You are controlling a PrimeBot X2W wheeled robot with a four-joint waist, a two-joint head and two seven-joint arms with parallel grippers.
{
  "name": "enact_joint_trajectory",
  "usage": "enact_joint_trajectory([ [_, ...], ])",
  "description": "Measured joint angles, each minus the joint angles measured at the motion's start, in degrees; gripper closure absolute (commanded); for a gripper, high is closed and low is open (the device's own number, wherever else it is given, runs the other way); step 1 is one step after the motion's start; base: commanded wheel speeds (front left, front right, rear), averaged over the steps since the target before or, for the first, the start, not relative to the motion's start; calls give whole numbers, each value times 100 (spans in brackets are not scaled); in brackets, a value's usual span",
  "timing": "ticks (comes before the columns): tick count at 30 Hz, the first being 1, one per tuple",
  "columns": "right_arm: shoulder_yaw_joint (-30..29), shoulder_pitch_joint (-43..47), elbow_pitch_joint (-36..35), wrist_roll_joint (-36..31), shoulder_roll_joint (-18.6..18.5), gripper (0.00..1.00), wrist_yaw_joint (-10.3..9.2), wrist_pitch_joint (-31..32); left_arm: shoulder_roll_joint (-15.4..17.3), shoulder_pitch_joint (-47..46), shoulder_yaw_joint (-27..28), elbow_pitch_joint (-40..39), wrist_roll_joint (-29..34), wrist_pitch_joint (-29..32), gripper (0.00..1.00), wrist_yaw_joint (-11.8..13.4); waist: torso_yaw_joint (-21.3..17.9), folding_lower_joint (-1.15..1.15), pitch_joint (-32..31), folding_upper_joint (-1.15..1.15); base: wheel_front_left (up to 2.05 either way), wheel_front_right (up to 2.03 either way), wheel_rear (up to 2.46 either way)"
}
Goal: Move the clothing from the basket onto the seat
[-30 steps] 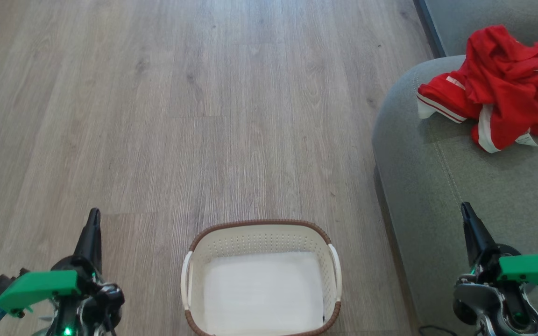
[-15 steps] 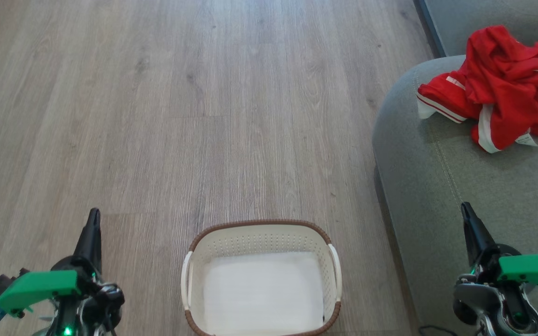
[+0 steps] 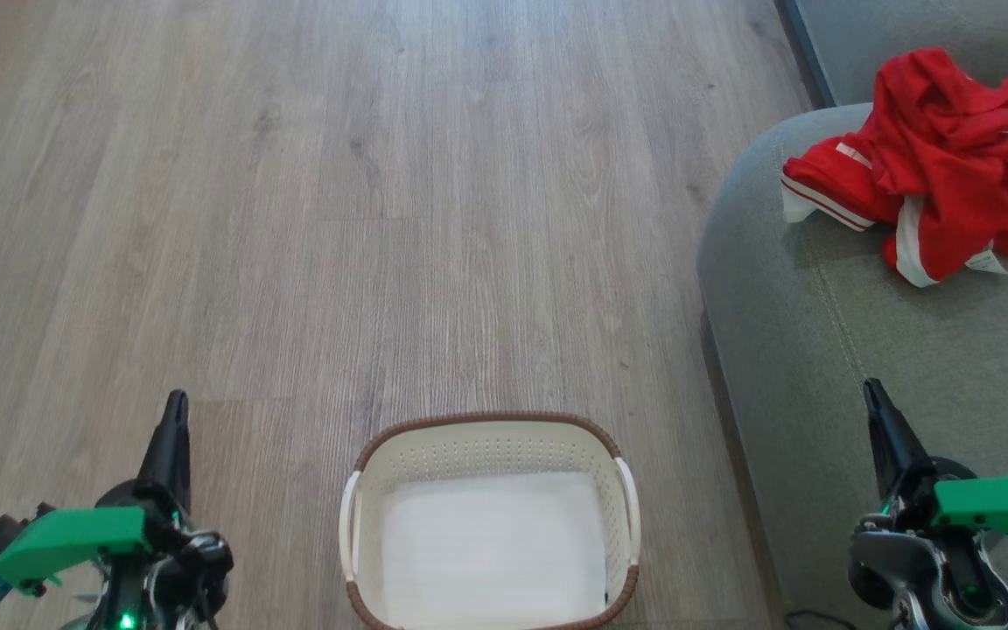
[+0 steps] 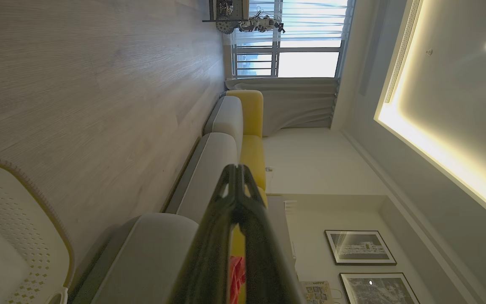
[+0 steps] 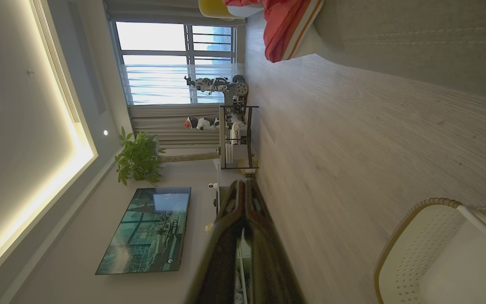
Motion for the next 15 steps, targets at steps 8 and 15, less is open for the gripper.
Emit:
enact_joint_trajectory([
  [8,0,0,0,0,0,100,0,0,-1,0,1,0,0,1,100,0,0,0,0,0,0,0,0],
  [15,0,0,0,0,0,100,0,0,-1,0,1,0,0,1,100,0,0,0,0,0,0,0,0],
])
